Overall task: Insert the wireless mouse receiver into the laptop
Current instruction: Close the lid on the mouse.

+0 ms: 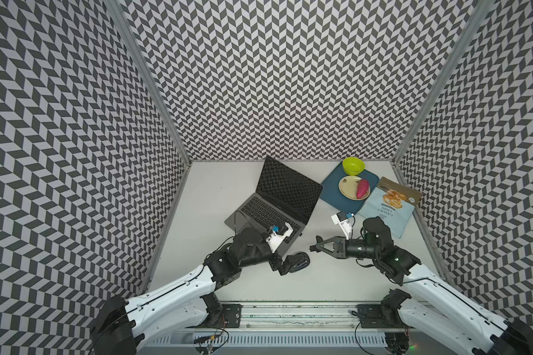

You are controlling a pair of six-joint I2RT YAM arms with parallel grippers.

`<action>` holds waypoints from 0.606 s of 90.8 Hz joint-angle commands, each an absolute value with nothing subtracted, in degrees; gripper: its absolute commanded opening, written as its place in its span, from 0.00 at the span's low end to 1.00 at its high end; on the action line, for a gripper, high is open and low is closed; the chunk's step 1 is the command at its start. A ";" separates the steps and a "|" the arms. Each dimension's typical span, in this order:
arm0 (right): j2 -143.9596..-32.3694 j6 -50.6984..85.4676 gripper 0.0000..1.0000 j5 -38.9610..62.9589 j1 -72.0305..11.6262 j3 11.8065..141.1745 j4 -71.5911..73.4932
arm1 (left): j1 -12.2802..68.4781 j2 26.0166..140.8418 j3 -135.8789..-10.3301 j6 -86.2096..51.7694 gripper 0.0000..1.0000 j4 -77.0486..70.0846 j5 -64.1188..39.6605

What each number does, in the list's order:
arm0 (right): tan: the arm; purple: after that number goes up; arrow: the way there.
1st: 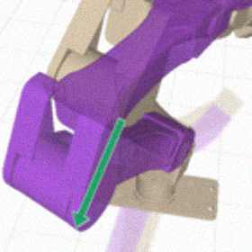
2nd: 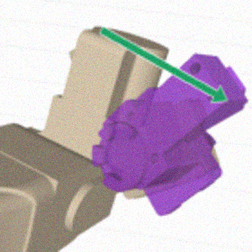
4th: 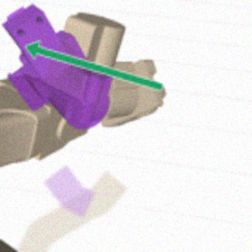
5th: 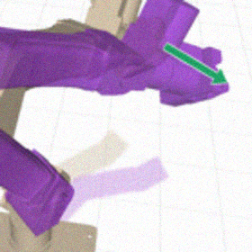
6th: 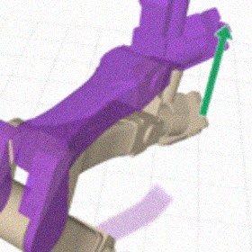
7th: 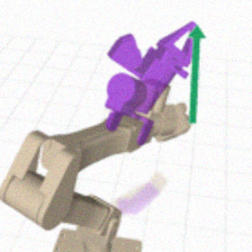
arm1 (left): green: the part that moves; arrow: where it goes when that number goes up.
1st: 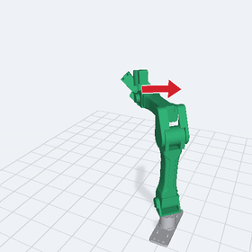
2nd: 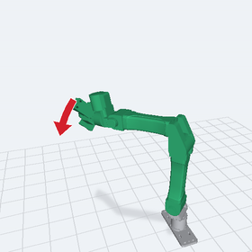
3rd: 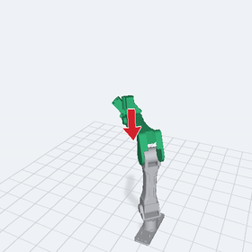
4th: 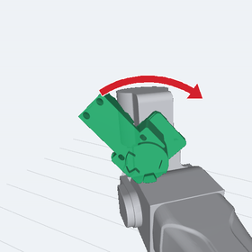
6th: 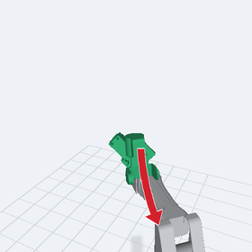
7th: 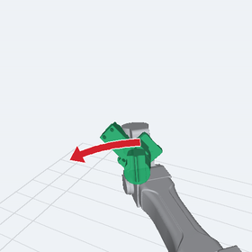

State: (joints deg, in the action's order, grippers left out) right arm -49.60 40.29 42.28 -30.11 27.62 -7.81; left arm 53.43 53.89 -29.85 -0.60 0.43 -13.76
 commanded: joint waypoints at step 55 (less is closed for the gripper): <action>-69.82 25.47 0.02 52.40 -28.50 24.35 4.27 | 60.38 81.79 -38.05 16.73 1.00 8.95 -0.75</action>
State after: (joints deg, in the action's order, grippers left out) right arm -68.23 28.21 50.26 -28.47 24.77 -0.62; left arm 60.14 79.46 -36.12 14.35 8.32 -0.93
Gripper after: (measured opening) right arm 0.080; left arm 0.999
